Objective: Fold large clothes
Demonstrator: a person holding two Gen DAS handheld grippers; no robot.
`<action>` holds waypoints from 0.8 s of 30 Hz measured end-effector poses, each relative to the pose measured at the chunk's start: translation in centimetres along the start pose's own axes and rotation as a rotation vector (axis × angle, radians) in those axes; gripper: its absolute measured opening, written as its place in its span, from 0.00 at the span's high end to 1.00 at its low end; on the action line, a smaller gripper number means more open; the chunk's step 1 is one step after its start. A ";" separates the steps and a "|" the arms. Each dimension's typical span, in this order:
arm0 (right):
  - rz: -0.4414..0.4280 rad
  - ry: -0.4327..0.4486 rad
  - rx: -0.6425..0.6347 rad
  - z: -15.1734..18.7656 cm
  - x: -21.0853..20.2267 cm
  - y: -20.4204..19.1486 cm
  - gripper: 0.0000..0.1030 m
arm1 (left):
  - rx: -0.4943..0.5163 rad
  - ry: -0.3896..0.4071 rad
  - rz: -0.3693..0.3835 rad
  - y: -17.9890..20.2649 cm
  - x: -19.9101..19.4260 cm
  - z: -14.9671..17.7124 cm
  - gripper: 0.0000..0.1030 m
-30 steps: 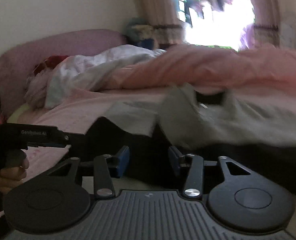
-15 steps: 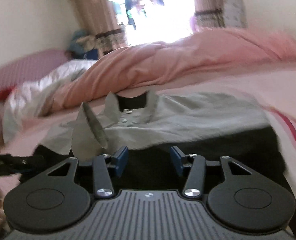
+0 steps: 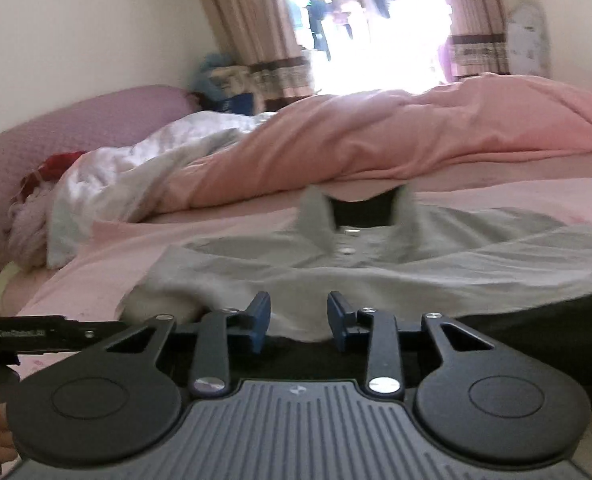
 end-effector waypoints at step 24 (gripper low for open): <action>0.228 0.071 0.204 2.5 -6.3 15.0 0.43 | 0.000 -0.018 -0.004 -0.1 2.5 0.2 0.87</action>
Point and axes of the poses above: each gripper's, at about its wrist camera, not at the fingertips, and x roughly the way its jaws point, y to its right, z to its underside, the point moved 6 cm from there along x, roughly the way its jaws point, and after that the axes turned 2 degrees about -z, right-handed, at the moved point
